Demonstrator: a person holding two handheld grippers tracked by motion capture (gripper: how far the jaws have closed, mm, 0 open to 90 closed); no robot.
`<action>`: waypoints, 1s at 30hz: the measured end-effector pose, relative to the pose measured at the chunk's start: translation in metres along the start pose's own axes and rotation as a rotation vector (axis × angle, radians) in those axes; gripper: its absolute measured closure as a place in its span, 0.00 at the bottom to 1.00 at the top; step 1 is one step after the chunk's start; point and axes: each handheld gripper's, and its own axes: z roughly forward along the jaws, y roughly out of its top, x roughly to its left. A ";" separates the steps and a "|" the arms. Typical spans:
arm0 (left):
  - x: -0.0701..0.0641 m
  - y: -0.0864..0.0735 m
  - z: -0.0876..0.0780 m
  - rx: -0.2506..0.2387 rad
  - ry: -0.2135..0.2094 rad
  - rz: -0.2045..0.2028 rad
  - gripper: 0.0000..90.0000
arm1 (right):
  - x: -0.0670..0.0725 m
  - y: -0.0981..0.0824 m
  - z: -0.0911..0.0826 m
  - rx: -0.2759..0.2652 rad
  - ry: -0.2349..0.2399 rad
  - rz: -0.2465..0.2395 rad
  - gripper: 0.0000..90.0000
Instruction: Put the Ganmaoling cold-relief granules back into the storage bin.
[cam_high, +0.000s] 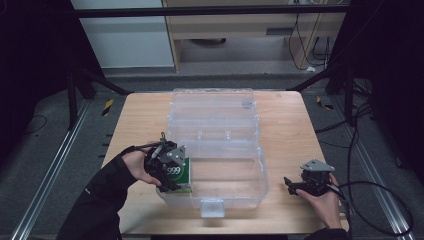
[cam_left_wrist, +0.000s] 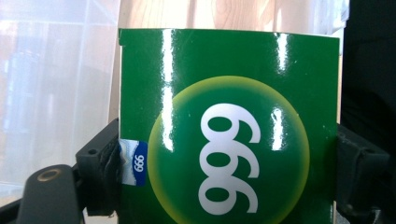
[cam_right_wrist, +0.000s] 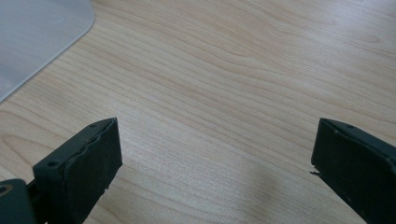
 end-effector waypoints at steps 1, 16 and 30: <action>0.000 -0.001 0.001 0.001 0.000 -0.001 0.17 | 0.000 0.000 0.000 0.000 0.000 0.000 0.02; 0.000 -0.005 0.014 0.010 -0.017 -0.004 0.16 | 0.000 -0.001 0.002 0.002 0.000 -0.008 0.02; 0.001 -0.009 0.029 0.020 -0.028 -0.016 0.16 | 0.000 -0.001 0.002 0.006 0.005 -0.005 0.02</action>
